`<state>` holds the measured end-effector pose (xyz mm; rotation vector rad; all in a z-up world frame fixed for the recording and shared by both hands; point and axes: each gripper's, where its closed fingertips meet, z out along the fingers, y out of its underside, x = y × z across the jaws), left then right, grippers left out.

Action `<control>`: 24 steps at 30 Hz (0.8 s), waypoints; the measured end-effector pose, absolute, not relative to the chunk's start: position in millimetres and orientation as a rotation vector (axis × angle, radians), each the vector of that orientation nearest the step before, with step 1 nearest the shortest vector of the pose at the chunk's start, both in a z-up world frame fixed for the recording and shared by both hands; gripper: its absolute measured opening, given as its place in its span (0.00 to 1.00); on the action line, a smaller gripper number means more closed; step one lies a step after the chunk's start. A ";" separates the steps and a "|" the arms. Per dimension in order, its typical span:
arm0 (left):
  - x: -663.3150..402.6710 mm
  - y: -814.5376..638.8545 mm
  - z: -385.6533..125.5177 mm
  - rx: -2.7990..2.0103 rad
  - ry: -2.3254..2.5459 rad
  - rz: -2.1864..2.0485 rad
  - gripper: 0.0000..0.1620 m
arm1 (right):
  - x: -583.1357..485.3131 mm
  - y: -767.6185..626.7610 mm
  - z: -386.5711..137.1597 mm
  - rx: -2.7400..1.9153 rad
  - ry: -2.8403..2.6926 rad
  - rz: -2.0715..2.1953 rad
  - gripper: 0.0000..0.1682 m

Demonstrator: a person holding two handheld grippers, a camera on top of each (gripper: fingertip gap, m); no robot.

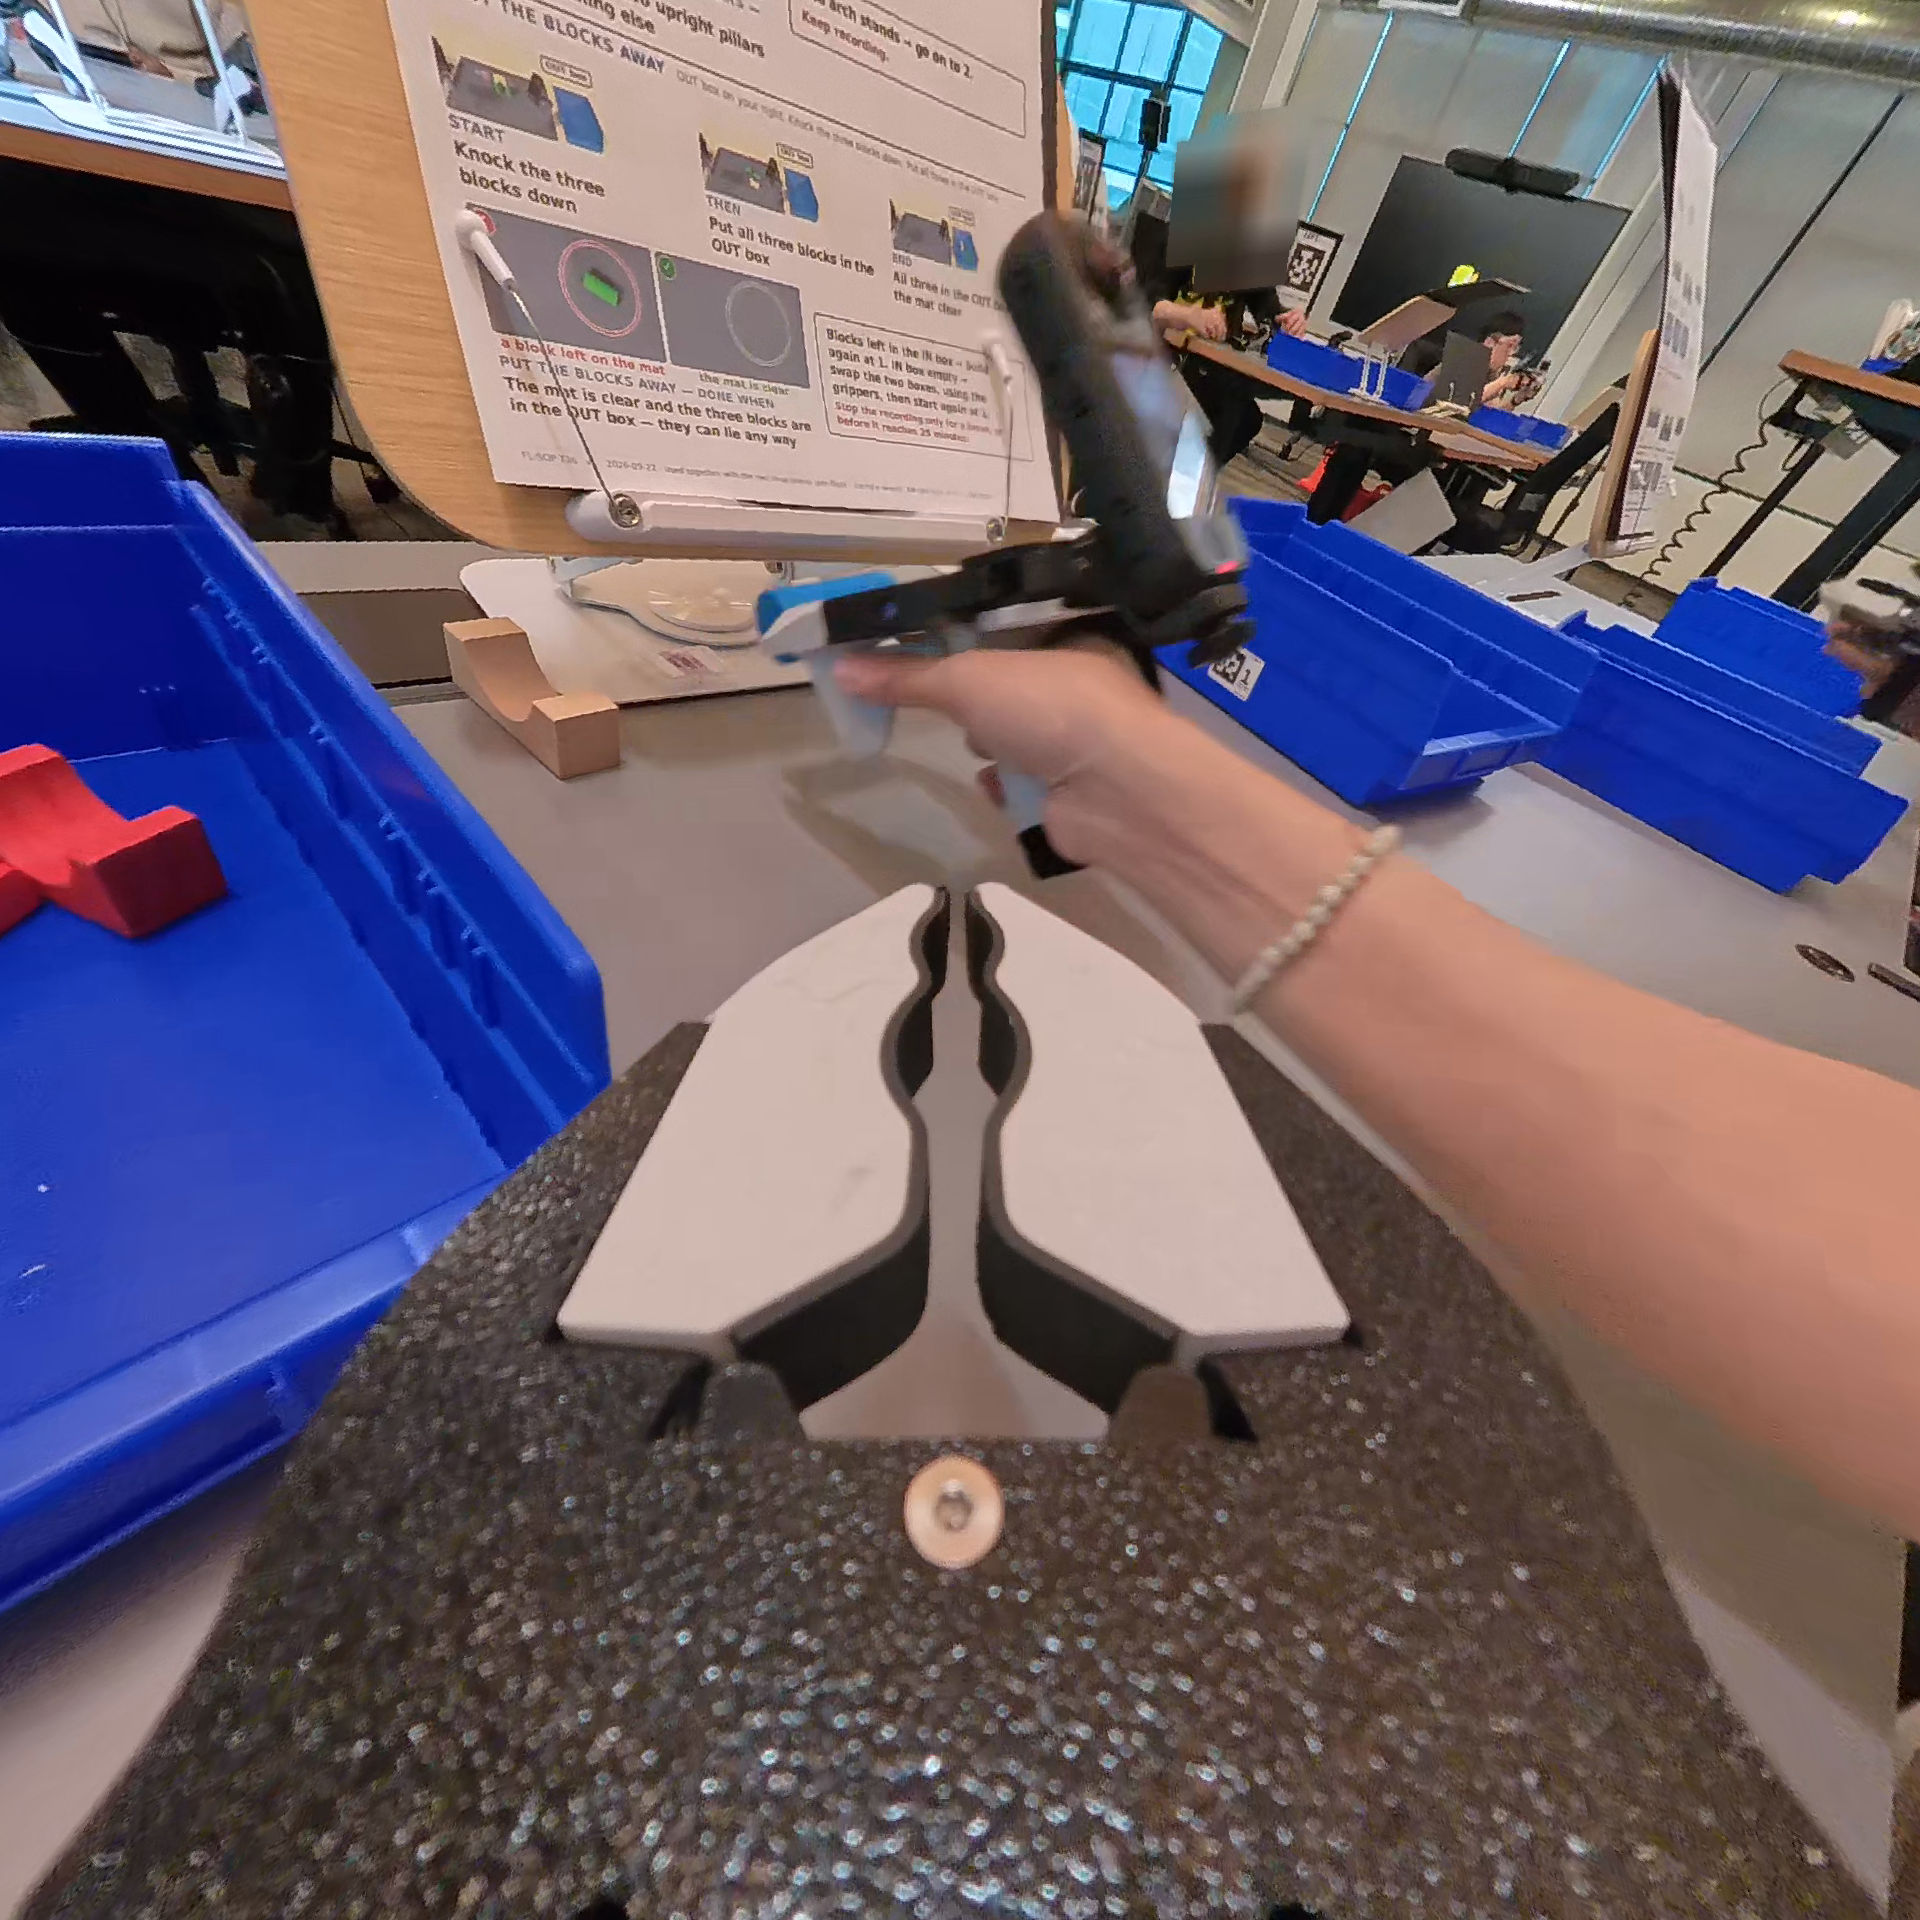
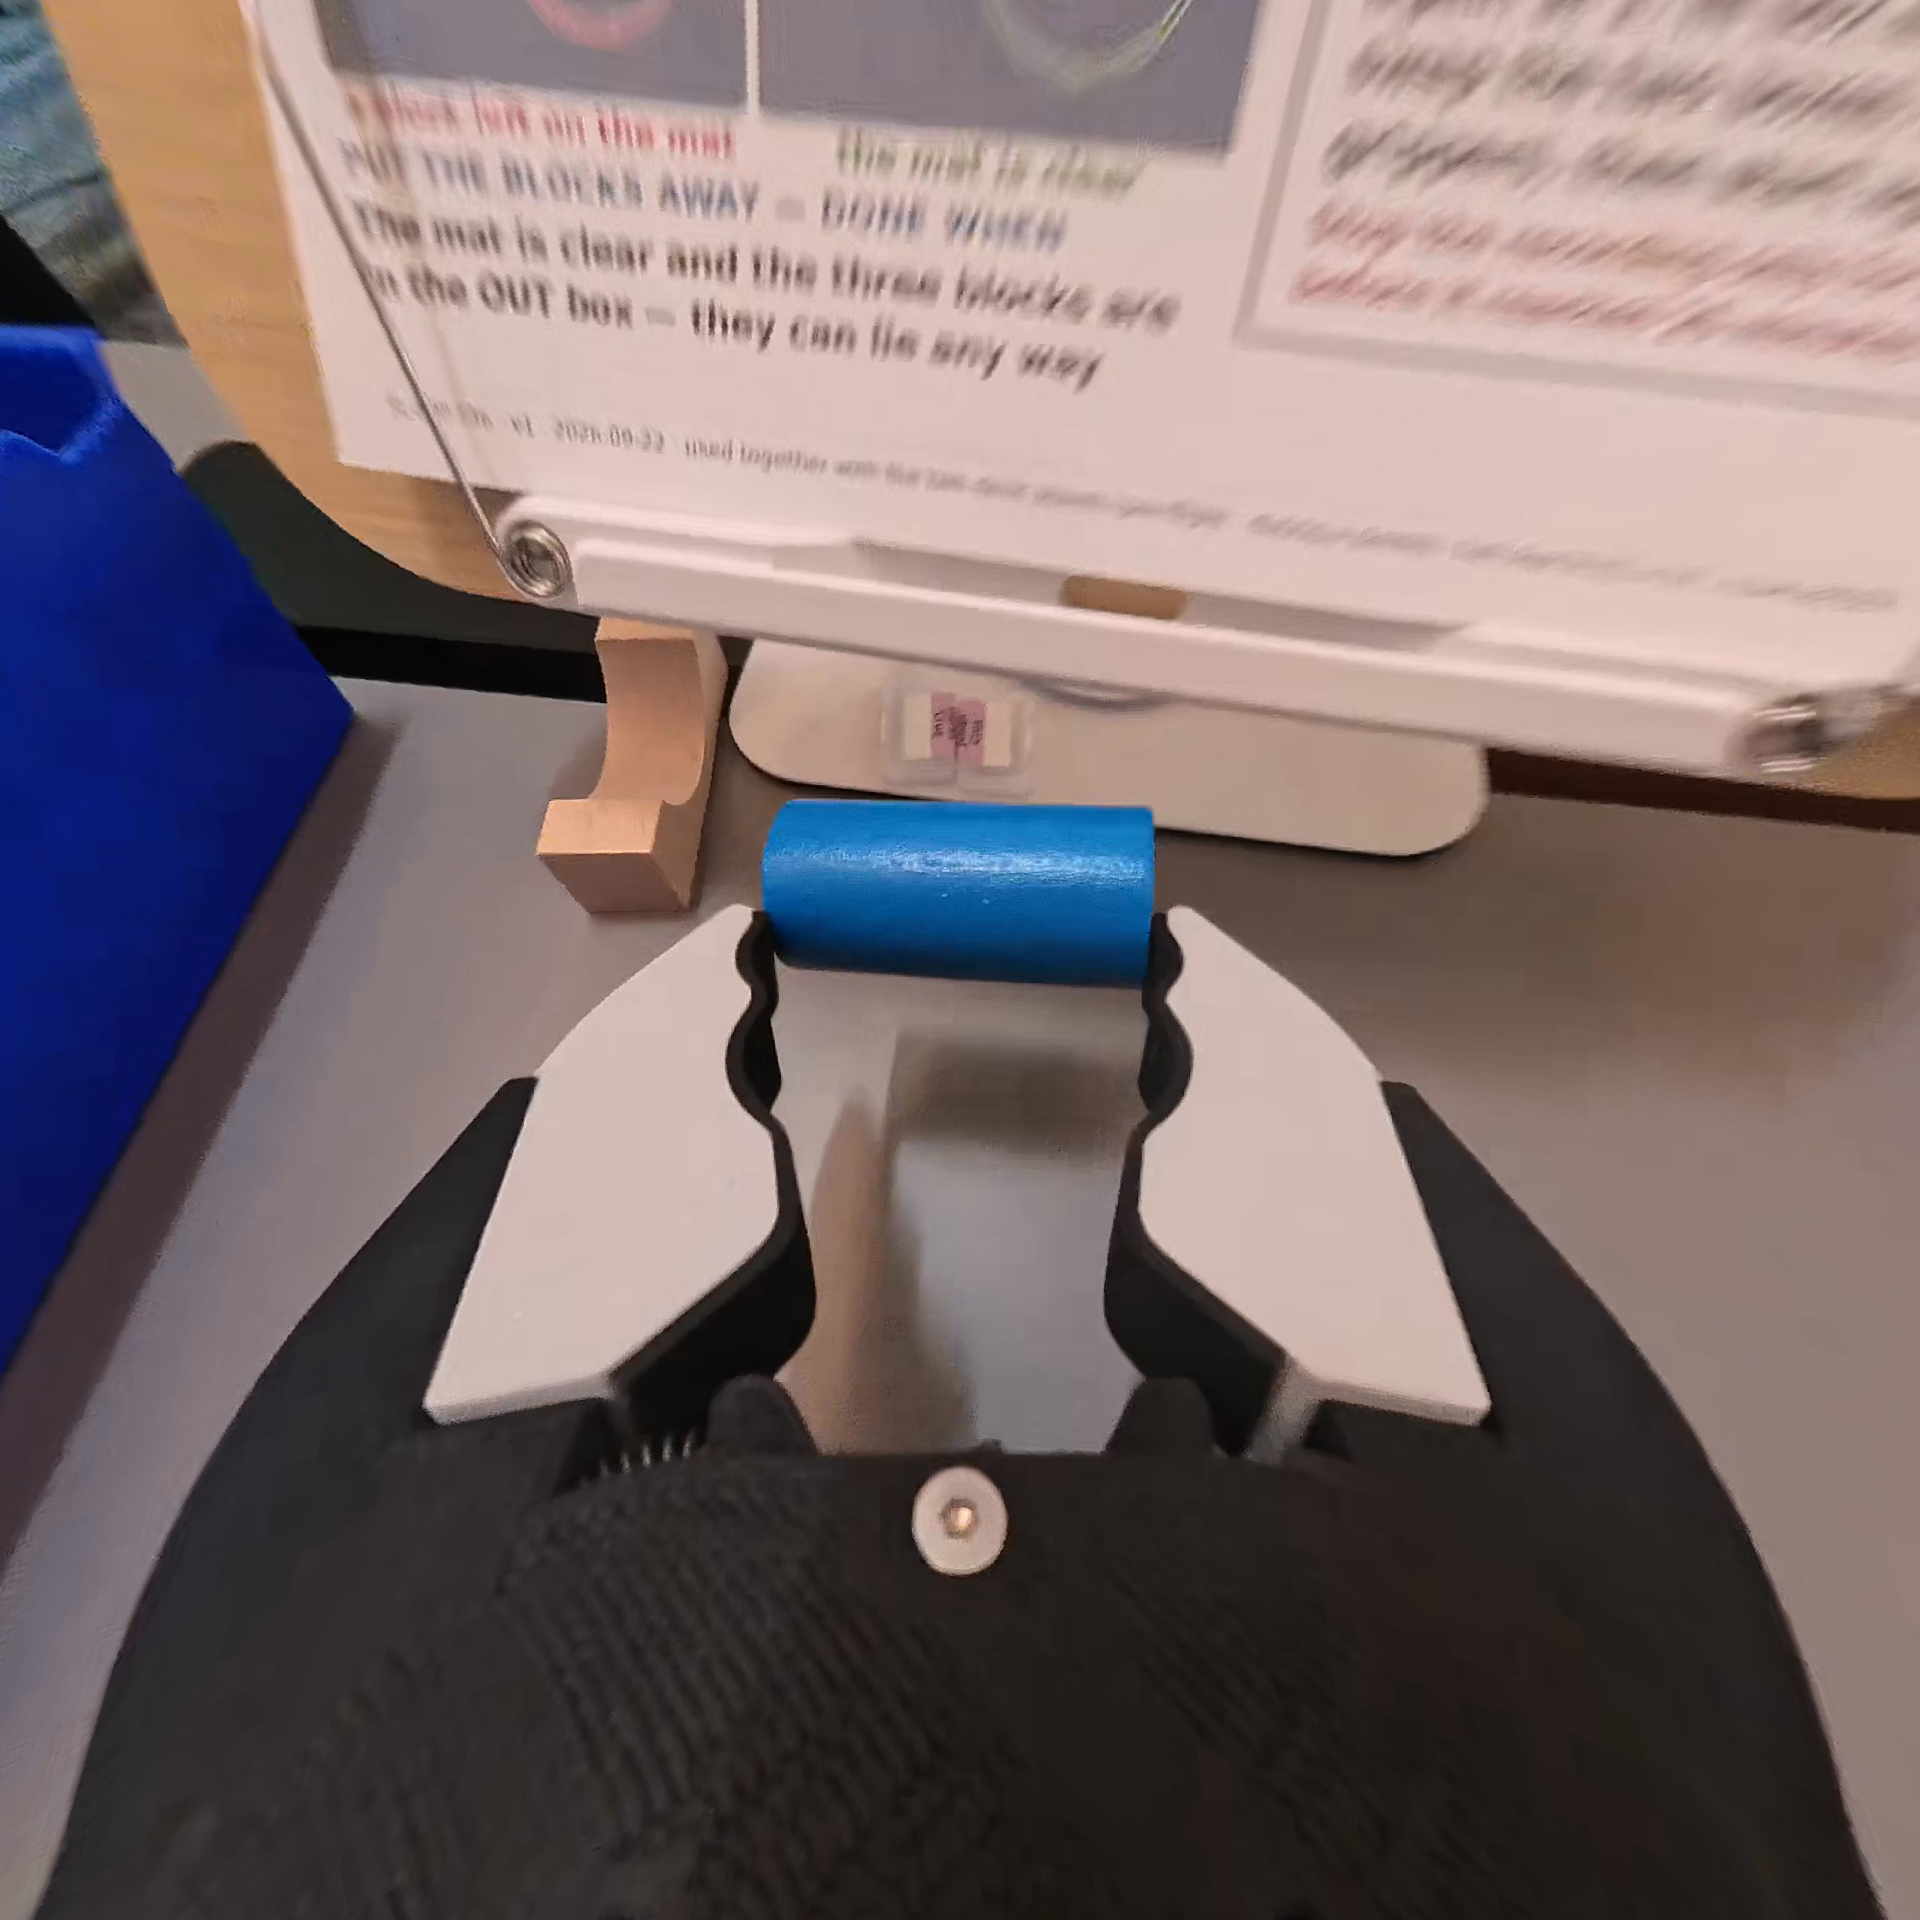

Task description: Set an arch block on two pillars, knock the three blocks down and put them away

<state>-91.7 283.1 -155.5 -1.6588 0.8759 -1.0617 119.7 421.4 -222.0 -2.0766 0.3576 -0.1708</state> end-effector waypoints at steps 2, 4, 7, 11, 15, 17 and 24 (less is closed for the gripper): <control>-89.5 281.5 -156.7 -1.662 0.888 -1.057 0.02 | 132.0 397.4 -200.9 -2.050 0.328 -0.191 0.41; -87.3 279.5 -157.3 -1.662 0.899 -1.055 0.02 | 151.1 368.4 -174.9 -1.996 0.329 -0.210 0.41; -84.6 276.4 -157.2 -1.659 0.916 -1.045 0.02 | 197.4 321.9 -138.3 -1.960 0.323 -0.312 0.41; -81.7 272.4 -155.5 -1.654 0.929 -1.036 0.02 | 291.5 262.2 -99.2 -1.939 0.416 -0.471 0.41; -76.6 267.9 -154.5 -1.648 0.950 -1.029 0.02 | 380.9 215.7 -107.5 -2.036 0.541 -0.520 0.41; -73.8 265.3 -154.6 -1.645 0.963 -1.024 0.02 | 412.7 200.4 -129.0 -2.109 0.605 -0.478 0.41; -64.3 255.0 -151.2 -1.630 0.996 -1.025 0.02 | 435.1 184.4 -226.3 -2.404 0.613 -0.299 0.41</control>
